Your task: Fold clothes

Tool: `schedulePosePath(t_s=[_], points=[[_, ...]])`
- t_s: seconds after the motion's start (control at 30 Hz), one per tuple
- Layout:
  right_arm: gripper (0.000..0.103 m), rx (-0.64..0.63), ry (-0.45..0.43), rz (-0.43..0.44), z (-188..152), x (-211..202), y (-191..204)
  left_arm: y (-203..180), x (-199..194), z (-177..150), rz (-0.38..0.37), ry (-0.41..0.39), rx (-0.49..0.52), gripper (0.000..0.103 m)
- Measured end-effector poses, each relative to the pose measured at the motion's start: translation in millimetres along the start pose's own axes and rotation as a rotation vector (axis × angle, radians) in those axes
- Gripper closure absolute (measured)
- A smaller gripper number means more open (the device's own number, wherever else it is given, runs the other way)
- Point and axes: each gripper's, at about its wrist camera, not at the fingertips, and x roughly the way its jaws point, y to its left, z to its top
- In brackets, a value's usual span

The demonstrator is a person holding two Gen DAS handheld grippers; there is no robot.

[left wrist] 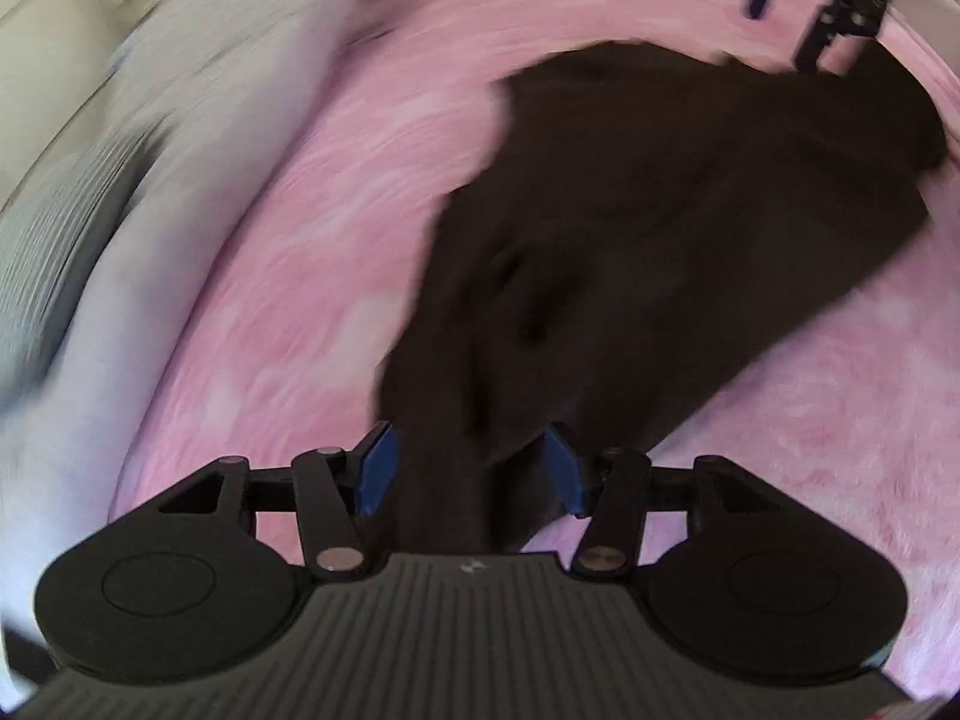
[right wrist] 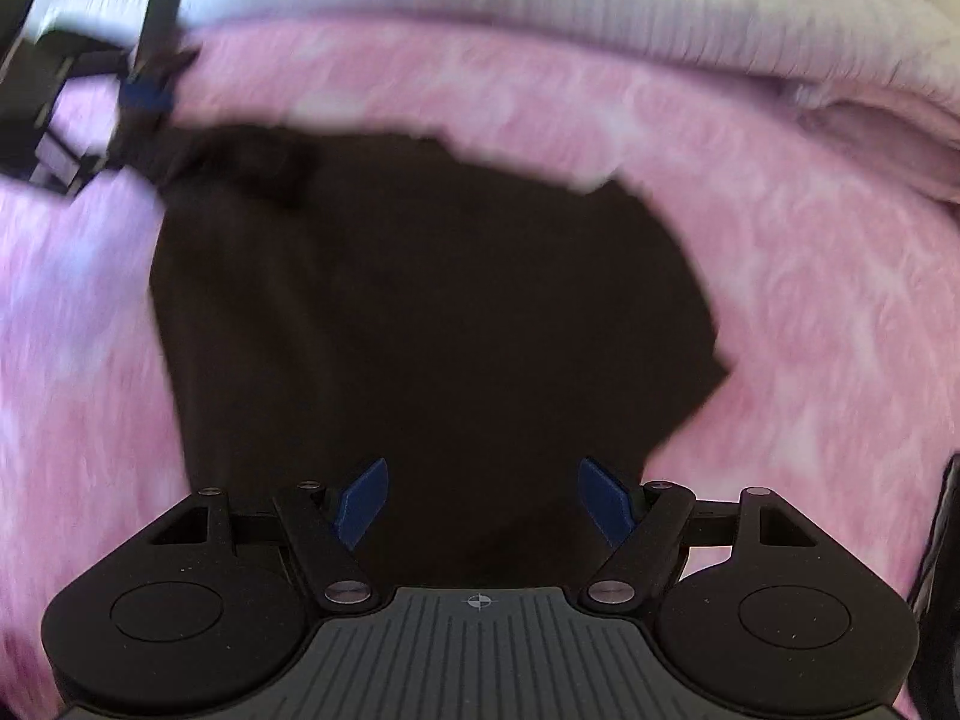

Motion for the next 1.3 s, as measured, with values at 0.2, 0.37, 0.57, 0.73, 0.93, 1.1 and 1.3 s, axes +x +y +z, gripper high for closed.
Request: schedulePosePath(t_s=[0.2, 0.37, 0.57, 0.73, 0.93, 1.1, 1.3], points=[[0.029, 0.137, -0.023, 0.025, -26.7, 6.7, -3.5, -14.2, 46.6, 12.7, -0.002, 0.085, 0.063, 0.096], [0.029, 0.401, -0.043, 0.122, -25.1, 23.9, -32.2, 3.6, 1.0, 15.2, 0.015, 0.055, -0.038, 0.101], [0.103, 0.476, -0.028, 0.232, -22.2, 25.1, -22.6, -5.5, -85.8, -8.3, 0.024, 0.109, -0.067, 0.100], [0.103, 0.395, 0.036, 0.432, -38.4, -28.5, 16.1, -43.8, -130.4, -28.7, 0.007, 0.175, -0.062, 0.100], [0.103, 0.314, 0.139, 0.462, -69.3, -62.8, 60.4, -113.2, -165.1, -48.9, -0.072, 0.212, -0.036, 0.100], [0.103, 0.284, 0.176, 0.412, -91.2, -77.8, 90.1, -148.7, -176.8, -63.3, -0.126, 0.220, -0.091, 0.093], [0.061, 0.257, 0.161, 0.318, -108.3, -97.7, 112.1, -135.4, -178.2, -61.7, -0.097, 0.173, -0.211, 0.084]])
